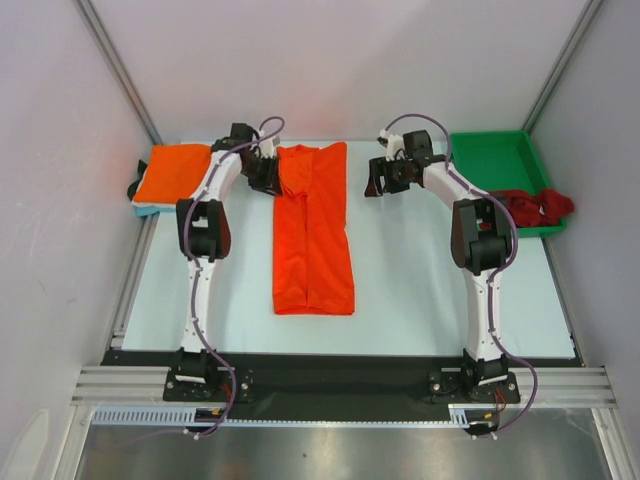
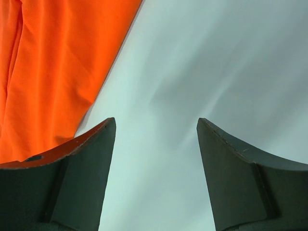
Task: Fold and stack the t-shirts
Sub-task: Fold the tshirt
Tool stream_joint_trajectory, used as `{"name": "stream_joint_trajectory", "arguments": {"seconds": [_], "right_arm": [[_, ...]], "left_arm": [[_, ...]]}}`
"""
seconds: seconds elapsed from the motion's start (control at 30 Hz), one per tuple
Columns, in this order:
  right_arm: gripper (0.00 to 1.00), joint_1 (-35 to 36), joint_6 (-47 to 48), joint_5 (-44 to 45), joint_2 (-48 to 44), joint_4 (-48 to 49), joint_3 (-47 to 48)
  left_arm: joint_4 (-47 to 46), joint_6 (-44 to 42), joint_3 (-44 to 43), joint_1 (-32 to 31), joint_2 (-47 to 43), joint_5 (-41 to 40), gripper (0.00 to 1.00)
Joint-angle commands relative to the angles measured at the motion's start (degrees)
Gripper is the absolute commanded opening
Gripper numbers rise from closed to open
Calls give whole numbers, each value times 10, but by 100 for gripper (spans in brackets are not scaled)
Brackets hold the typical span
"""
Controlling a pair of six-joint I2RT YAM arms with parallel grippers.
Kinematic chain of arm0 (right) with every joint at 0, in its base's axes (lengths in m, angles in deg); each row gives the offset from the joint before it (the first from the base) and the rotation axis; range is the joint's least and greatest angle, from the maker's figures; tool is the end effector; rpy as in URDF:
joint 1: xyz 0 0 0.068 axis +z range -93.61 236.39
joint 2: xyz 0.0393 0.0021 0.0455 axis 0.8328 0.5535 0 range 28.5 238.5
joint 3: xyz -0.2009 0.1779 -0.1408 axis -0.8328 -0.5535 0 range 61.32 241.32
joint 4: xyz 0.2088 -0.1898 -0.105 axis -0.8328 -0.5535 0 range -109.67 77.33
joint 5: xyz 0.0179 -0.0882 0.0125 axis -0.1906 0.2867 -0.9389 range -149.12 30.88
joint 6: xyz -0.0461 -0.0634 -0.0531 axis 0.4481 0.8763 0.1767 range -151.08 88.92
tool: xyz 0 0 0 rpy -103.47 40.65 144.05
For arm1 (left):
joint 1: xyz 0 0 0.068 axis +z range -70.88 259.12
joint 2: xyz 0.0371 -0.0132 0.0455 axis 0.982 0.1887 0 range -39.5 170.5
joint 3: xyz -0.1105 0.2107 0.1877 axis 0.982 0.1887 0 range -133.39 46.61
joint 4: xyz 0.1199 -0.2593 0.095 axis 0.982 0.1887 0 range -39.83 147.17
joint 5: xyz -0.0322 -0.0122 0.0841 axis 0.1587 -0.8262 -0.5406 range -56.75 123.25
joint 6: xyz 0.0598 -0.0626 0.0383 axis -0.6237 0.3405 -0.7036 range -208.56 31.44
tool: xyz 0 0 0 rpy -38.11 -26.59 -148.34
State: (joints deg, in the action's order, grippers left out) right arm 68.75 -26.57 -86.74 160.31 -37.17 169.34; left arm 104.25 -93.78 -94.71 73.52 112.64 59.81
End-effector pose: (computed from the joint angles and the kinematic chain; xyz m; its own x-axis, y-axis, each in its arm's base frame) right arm 0.5807 0.1678 0.1609 -0.6882 -0.2223 -0.6907 -0.5470 0.7844 0.2925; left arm 0.6310 -0.1003 0.1202 -0.8724 0.1672 -0.4593 0.3568 0.8600 -0.3648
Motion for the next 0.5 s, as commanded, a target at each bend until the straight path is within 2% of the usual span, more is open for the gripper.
{"name": "stream_joint_trajectory", "arguments": {"seconds": [0.0,0.07,0.1,0.2,0.23,0.27,0.33,0.4,0.43,0.47], "right_arm": [[74,11,1,2,0,18,25],[74,13,1,2,-1,18,26],[74,13,0,0,-1,18,26],[73,12,-11,-11,-22,14,24],[73,7,-20,-20,-35,9,19],[73,6,-42,-46,-48,10,-2],[72,-8,-90,-85,-101,19,-45],[72,-16,-150,-134,-140,25,-131],[70,-20,-171,-148,-177,34,-162],[70,-27,-186,-175,-196,37,-200]], "left_arm": [[2,-41,-8,-3,-25,-91,43],[-6,-45,-28,-12,-25,-130,64],[-6,-47,-35,-15,-28,-135,65],[5,-41,-34,-23,-74,-131,81],[8,-39,-1,-23,-94,-121,81],[17,-32,22,-23,-147,-108,87],[22,-14,109,-21,-203,-67,88],[23,7,177,-16,-282,-33,86],[23,19,252,-14,-306,-10,84],[21,42,291,-12,-328,-1,81]]}}
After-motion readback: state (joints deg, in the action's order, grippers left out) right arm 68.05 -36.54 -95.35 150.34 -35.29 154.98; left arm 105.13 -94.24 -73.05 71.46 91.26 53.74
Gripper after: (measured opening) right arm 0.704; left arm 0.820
